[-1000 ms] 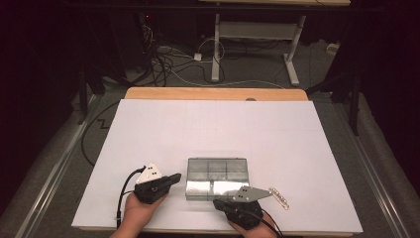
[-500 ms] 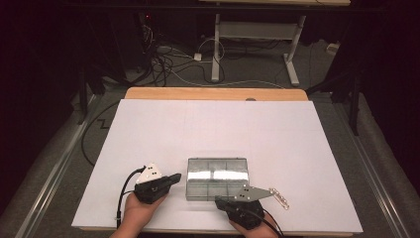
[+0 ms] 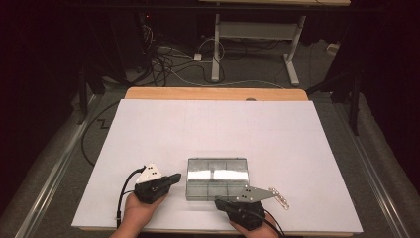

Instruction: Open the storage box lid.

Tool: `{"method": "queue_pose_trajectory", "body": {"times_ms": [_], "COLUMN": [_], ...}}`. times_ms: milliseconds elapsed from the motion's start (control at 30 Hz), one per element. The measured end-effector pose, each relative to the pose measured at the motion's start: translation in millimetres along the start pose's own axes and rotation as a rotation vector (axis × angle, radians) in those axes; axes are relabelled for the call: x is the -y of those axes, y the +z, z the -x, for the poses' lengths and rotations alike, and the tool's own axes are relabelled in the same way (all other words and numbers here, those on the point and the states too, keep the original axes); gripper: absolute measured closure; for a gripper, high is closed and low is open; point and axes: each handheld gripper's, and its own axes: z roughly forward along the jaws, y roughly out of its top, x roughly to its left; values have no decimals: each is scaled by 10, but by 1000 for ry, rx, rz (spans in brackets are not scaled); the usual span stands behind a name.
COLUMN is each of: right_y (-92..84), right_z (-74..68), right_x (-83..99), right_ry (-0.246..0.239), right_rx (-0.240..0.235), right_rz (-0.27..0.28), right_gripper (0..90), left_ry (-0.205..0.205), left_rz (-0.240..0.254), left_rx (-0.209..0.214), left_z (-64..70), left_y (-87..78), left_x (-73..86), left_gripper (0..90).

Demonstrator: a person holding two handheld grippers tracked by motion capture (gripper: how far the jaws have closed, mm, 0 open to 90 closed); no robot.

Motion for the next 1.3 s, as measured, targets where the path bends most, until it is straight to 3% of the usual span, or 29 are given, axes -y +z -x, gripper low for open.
{"method": "queue_pose_trajectory", "body": {"times_ms": [200, 333, 767, 1033, 1133, 1300], "right_y": [-2, -3, -24, -1, -28, -54], "right_z": [1, 10, 30, 28, 31, 41], "right_x": [5, 12, 4, 5, 7, 1], "right_ry": [-5, 5, 12, 14, 9, 18], "right_rx": [12, 44, 8, 31, 2, -3], "right_rz": [-18, -42, 6, -28, 11, 36], "right_gripper": [900, 900, 900, 900, 900, 900], "left_ry": [-4, -4, -3, -3, -3, -4], "left_rz": [-1, -3, -5, -6, -5, -6], "left_rx": [2, 3, 1, 3, 5, 7], "left_z": [-4, -4, -3, -4, -5, -7], "left_y": [1, 3, 7, 6, 5, 6], "left_x": [0, 0, -2, -2, -2, -3], "left_gripper": [877, 877, 877, 877, 878, 877]}}
